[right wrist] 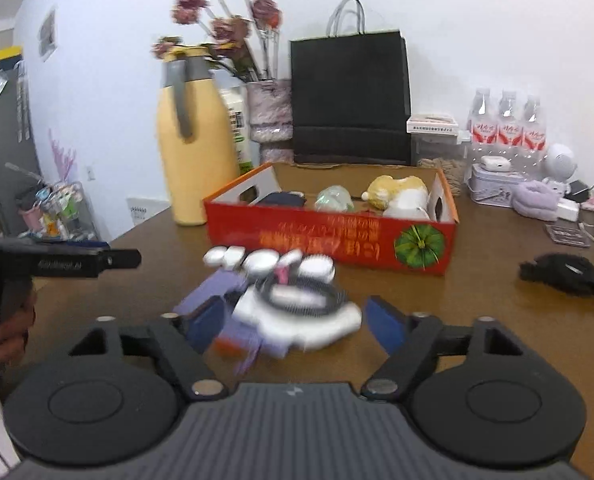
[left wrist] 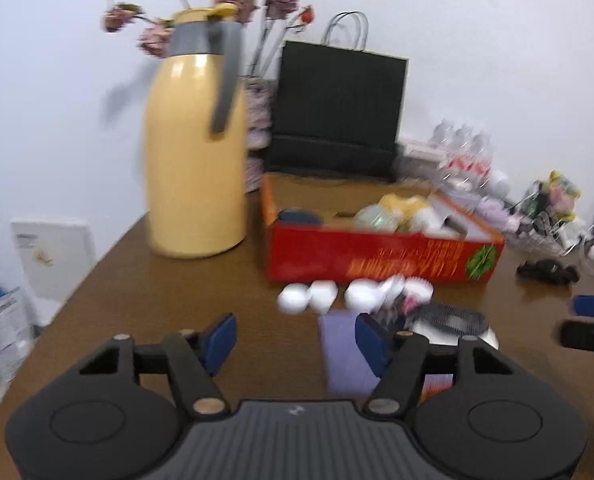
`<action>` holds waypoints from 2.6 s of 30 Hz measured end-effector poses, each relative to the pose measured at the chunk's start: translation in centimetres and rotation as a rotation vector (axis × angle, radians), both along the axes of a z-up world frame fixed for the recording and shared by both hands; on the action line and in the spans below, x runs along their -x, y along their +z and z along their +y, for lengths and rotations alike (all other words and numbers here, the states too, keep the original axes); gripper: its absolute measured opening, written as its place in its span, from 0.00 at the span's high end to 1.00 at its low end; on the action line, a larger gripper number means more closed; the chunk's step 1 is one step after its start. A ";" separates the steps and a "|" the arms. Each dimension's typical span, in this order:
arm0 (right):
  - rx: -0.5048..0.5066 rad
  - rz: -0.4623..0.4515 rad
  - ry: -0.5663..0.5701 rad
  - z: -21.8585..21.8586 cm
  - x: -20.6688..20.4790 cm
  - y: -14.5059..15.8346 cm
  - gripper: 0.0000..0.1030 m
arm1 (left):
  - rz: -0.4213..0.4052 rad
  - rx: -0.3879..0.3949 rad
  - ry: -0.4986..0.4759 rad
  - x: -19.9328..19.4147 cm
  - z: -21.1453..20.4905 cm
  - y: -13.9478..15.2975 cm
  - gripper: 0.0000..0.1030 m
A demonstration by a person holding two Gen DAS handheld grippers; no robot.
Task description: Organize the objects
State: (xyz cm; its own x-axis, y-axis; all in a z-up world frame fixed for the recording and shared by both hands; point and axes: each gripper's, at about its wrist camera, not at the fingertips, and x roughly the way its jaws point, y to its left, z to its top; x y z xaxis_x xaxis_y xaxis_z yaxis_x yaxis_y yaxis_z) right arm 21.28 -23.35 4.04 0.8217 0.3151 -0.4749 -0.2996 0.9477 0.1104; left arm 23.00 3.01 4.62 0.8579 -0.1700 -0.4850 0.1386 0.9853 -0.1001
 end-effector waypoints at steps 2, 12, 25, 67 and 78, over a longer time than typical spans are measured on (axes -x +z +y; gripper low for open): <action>0.013 -0.003 -0.013 0.5 -3.8 -0.2 0.32 | 0.018 0.018 -0.090 -3.4 -0.8 -0.5 0.39; 0.069 0.082 -0.012 3.5 -12.4 -4.0 0.48 | 0.152 -0.111 -0.141 -12.7 -3.8 -3.9 0.59; 0.016 0.124 -0.078 2.1 -14.9 -6.8 0.61 | 0.075 -0.195 -0.187 -12.6 -5.2 -5.1 0.73; 0.015 0.140 -0.103 -0.7 6.0 -6.3 0.44 | 0.168 -0.064 -0.329 9.1 -5.6 -3.4 0.39; 0.008 0.137 -0.082 0.0 5.9 -6.5 0.47 | 0.204 -0.109 -0.320 7.0 -8.9 -4.9 0.77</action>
State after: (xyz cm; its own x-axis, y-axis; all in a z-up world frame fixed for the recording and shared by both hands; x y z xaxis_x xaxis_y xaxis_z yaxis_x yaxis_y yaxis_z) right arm 15.34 -23.36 -2.49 0.7716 0.2454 -0.5868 -0.2040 0.9693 0.1372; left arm 16.00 -5.91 -0.25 0.6538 -0.3508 -0.6704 0.4284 0.9020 -0.0542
